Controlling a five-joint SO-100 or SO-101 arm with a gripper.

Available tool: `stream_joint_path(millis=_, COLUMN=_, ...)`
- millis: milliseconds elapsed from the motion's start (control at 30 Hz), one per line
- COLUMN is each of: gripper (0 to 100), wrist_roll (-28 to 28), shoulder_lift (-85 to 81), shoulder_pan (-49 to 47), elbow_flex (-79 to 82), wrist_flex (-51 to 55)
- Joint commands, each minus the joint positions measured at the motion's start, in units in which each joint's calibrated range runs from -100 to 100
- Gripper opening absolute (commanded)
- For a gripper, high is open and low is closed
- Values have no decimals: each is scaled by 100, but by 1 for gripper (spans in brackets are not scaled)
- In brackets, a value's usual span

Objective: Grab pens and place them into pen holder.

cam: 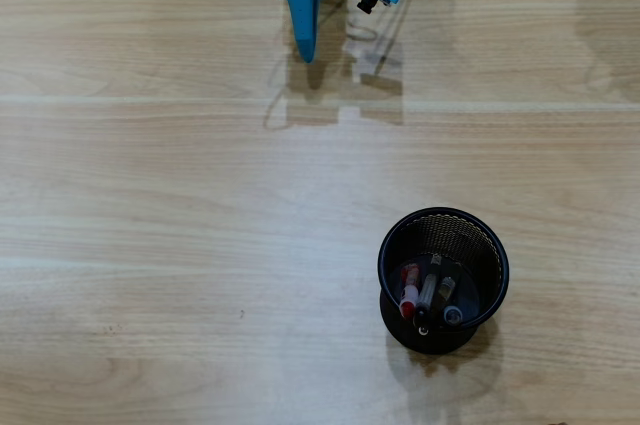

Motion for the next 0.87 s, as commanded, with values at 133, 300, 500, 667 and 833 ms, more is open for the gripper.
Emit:
stream_joint_path(millis=133, gripper=2, wrist_roll=20, shoulder_lift=-52, shoulder_pan=7, elbow_flex=-2, wrist_flex=23)
stream_joint_path(millis=300, gripper=2, wrist_roll=20, shoulder_lift=-52, shoulder_pan=7, elbow_flex=-2, wrist_flex=23)
stream_joint_path(millis=500, gripper=2, wrist_roll=20, shoulder_lift=-52, shoulder_pan=7, elbow_flex=-2, wrist_flex=23)
stream_joint_path(millis=667, gripper=2, wrist_roll=20, shoulder_lift=-52, shoulder_pan=7, elbow_flex=-2, wrist_flex=23)
stream_joint_path(millis=833, gripper=2, wrist_roll=20, shoulder_lift=-52, shoulder_pan=7, elbow_flex=-2, wrist_flex=23)
